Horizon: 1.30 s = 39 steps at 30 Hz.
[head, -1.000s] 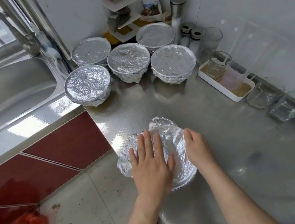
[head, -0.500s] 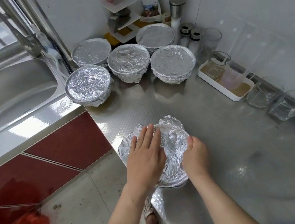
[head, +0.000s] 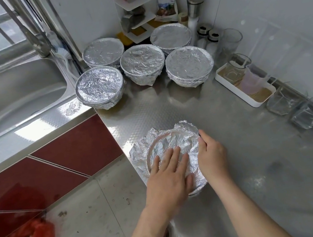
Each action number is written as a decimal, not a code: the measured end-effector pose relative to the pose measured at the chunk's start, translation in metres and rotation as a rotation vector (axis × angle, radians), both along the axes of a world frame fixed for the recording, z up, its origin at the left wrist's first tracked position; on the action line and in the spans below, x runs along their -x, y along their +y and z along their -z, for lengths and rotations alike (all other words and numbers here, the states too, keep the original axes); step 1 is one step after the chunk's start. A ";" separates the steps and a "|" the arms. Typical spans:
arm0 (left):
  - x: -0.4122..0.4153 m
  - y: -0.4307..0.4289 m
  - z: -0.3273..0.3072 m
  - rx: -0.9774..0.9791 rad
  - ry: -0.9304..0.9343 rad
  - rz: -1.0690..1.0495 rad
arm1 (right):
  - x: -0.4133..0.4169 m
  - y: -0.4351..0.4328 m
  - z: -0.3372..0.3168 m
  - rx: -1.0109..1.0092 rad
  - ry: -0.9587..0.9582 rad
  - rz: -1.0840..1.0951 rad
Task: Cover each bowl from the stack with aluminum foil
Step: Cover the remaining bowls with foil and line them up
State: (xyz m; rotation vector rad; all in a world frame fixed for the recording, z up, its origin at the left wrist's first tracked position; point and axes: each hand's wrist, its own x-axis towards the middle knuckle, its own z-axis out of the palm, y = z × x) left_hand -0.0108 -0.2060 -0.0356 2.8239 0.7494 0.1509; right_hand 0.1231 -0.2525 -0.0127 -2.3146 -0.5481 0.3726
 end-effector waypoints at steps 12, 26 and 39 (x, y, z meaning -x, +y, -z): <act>0.008 0.022 0.007 0.138 -0.217 -0.204 | 0.016 -0.006 0.006 -0.048 -0.057 0.169; -0.010 0.025 -0.005 0.282 -0.266 -0.378 | -0.001 0.001 -0.007 0.021 -0.194 0.061; -0.004 0.034 -0.008 0.150 -0.182 -0.239 | 0.000 -0.005 -0.011 -0.004 -0.119 -0.013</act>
